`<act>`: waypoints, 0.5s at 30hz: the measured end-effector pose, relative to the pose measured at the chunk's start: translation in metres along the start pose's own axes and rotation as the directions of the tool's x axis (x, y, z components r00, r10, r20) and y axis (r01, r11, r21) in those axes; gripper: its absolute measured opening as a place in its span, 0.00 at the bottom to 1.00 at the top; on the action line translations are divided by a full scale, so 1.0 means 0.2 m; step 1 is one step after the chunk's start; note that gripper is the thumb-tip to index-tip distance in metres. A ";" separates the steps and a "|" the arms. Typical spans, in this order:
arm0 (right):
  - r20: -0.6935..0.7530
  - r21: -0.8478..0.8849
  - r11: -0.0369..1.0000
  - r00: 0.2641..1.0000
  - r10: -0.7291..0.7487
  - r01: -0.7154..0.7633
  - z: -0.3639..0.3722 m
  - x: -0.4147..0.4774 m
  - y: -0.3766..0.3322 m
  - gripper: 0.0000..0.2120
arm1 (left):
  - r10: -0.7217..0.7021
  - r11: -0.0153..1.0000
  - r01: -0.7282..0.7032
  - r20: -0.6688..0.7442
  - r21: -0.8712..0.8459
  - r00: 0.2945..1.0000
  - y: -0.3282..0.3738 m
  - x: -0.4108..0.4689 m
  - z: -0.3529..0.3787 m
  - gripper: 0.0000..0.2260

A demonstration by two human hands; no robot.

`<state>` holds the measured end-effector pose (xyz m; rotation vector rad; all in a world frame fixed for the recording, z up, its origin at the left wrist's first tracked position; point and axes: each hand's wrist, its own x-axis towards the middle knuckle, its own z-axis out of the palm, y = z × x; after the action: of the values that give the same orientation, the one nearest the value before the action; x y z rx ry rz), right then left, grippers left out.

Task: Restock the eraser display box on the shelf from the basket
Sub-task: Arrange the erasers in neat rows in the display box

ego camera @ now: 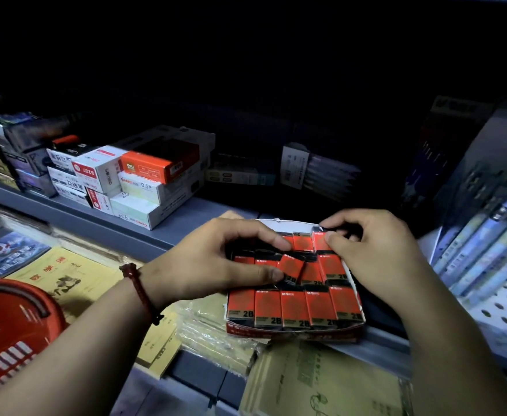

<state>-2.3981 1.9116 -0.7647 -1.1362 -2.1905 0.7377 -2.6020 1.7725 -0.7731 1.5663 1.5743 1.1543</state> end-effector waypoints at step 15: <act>0.032 0.083 0.997 0.999 -0.006 0.004 0.00 0.01 -0.01 0.11 | 0.020 0.997 -0.018 -0.034 0.072 0.999 -0.02 0.03 0.04 0.18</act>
<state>-2.3989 1.9124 -0.7629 -1.0838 -2.1672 0.8428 -2.5974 1.7797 -0.7782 1.6188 1.6428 1.1524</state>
